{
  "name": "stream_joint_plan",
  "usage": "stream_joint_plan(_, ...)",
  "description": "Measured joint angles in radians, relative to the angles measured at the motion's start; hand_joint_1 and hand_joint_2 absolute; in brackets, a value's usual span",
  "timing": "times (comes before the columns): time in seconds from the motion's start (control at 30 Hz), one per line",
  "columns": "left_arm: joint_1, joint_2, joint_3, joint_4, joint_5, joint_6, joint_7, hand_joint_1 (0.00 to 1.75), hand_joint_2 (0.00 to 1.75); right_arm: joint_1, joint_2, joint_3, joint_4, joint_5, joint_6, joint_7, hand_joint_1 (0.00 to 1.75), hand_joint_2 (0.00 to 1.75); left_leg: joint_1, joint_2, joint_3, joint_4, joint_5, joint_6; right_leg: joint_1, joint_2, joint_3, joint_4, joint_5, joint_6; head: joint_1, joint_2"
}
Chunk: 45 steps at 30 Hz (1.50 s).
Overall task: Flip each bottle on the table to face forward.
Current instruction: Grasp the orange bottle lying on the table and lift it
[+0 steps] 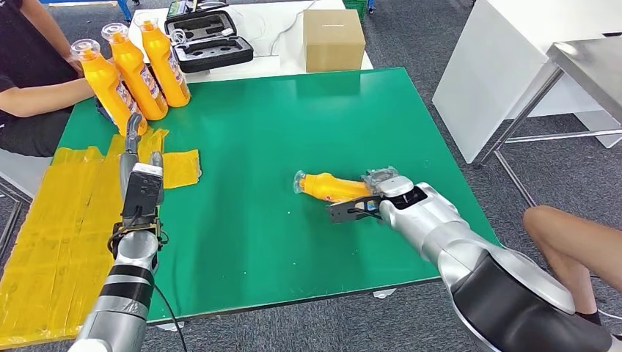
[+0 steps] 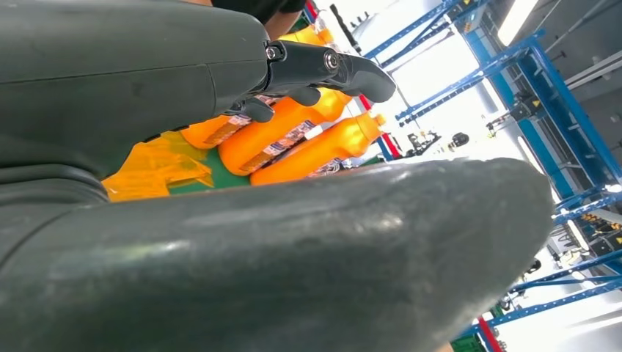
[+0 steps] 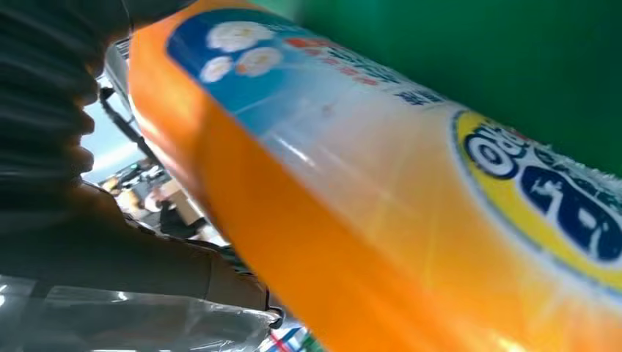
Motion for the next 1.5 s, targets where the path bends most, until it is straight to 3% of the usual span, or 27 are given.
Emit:
stream_joint_plan(0.3,0.003,0.000,0.001,-0.005,-0.004,-0.003,0.006,0.00,0.00,0.021,-0.008,0.002,0.000,0.008,-0.016,0.010,0.00,1.75,0.000,0.000,0.001,0.000,0.000,0.000,0.000,0.000,0.000,0.000,0.000,0.000,0.000,0.000)
stream_joint_plan(0.43,0.001,0.000,0.001,-0.006,-0.007,-0.007,0.011,0.00,0.00,0.031,-0.010,0.000,0.000,0.010,-0.005,0.000,1.68,1.75,0.000,0.000,0.005,0.000,0.000,0.000,0.000,0.000,0.003,0.000,-0.001,-0.001,0.000,0.000)
stream_joint_plan(0.47,0.000,0.000,0.001,-0.006,-0.008,-0.008,0.012,0.00,0.00,0.031,-0.010,-0.001,0.001,0.010,0.001,-0.005,1.75,1.75,0.000,0.000,0.005,0.000,0.000,0.000,0.000,0.000,0.004,0.000,-0.001,-0.001,0.000,0.000)
stream_joint_plan(0.9,-0.007,0.000,0.001,-0.002,0.025,-0.041,0.018,0.00,0.00,0.030,-0.006,-0.031,0.001,-0.009,0.027,-0.027,1.75,1.75,0.000,0.000,0.008,0.000,0.000,0.000,0.000,0.000,0.006,0.000,0.000,-0.001,0.000,0.000)
stream_joint_plan(1.0,-0.009,0.000,0.002,0.007,0.103,-0.127,0.039,0.00,0.00,0.027,-0.005,-0.070,0.002,-0.064,0.025,-0.041,1.75,1.75,0.000,0.000,0.008,0.000,0.000,0.000,0.000,0.000,0.006,0.000,0.000,-0.001,0.000,0.000)
stream_joint_plan(1.17,-0.026,0.003,0.025,0.066,0.332,-0.379,0.100,0.00,0.00,0.002,-0.002,-0.216,0.004,-0.265,0.011,-0.119,1.75,1.75,0.000,0.001,0.003,0.000,0.001,0.000,0.000,0.000,0.003,0.000,0.003,-0.001,0.000,0.000)
stream_joint_plan(1.5,-0.027,0.020,0.049,0.164,0.567,-0.628,0.145,0.00,0.00,-0.061,0.011,-0.487,-0.080,-0.471,-0.053,-0.244,1.75,1.75,0.000,0.000,-0.003,0.000,0.003,0.000,0.000,0.000,-0.003,0.000,0.003,-0.002,0.000,0.000)
